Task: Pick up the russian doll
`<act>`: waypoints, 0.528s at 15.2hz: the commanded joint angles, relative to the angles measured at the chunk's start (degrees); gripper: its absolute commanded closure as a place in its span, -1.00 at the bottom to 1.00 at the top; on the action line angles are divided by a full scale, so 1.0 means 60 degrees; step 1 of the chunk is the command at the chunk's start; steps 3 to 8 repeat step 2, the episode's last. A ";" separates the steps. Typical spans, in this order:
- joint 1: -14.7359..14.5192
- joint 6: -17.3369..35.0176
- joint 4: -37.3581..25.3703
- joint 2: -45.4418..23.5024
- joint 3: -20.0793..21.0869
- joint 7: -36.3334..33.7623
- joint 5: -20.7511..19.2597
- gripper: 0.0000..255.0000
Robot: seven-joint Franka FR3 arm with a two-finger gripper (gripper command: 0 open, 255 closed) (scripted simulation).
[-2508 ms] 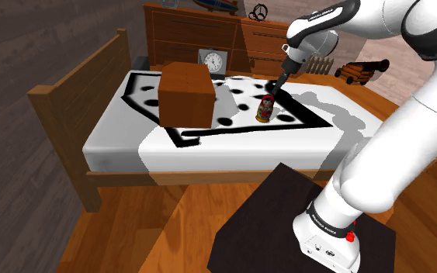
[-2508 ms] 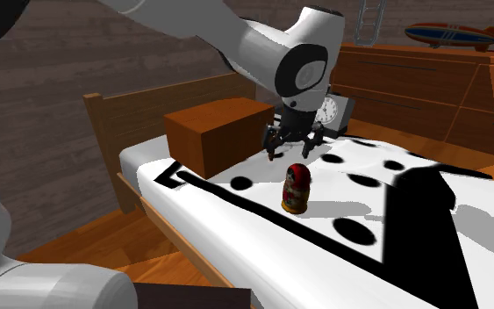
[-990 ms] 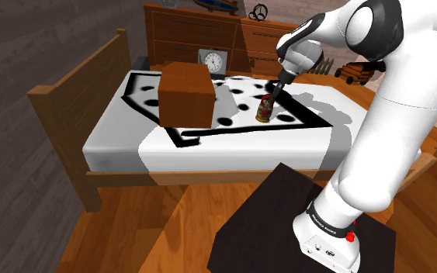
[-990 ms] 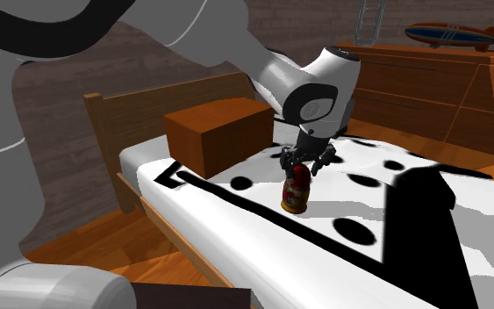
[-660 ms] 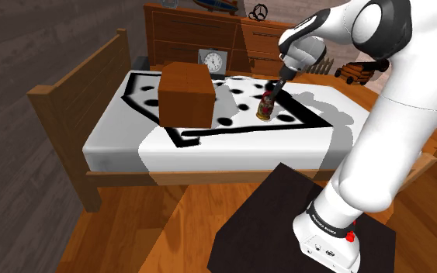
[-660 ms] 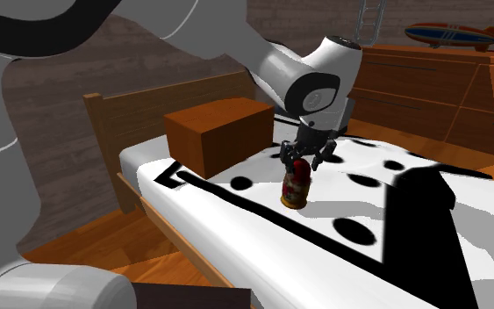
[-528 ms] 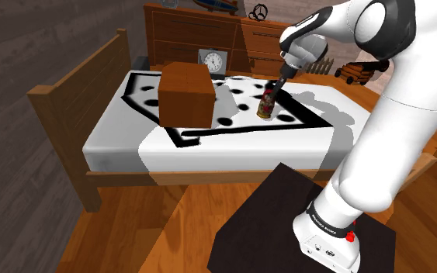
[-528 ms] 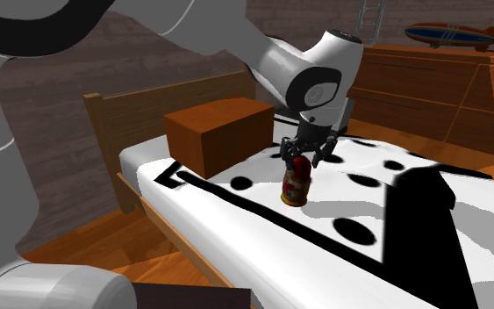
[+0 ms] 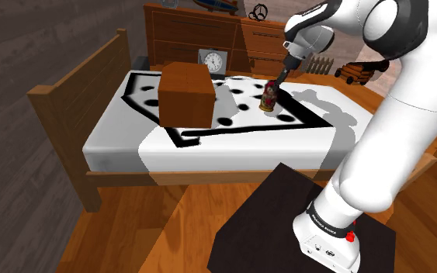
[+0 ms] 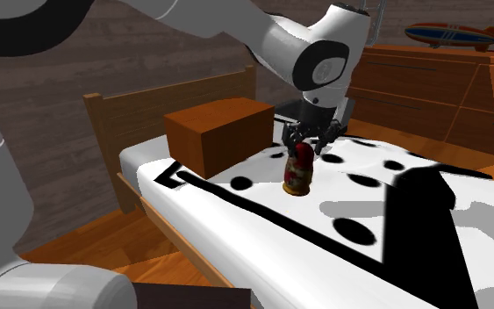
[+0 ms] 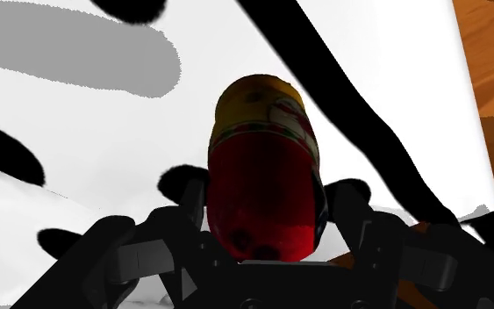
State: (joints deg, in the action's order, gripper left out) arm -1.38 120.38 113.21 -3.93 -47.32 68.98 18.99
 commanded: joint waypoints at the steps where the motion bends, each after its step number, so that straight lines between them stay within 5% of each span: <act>1: -0.0028 -0.0131 -0.0067 0.0131 -0.0005 -0.0126 -0.0143 1.00; 8: -0.0027 -0.0131 -0.0067 0.0132 -0.0004 -0.0126 -0.0144 1.00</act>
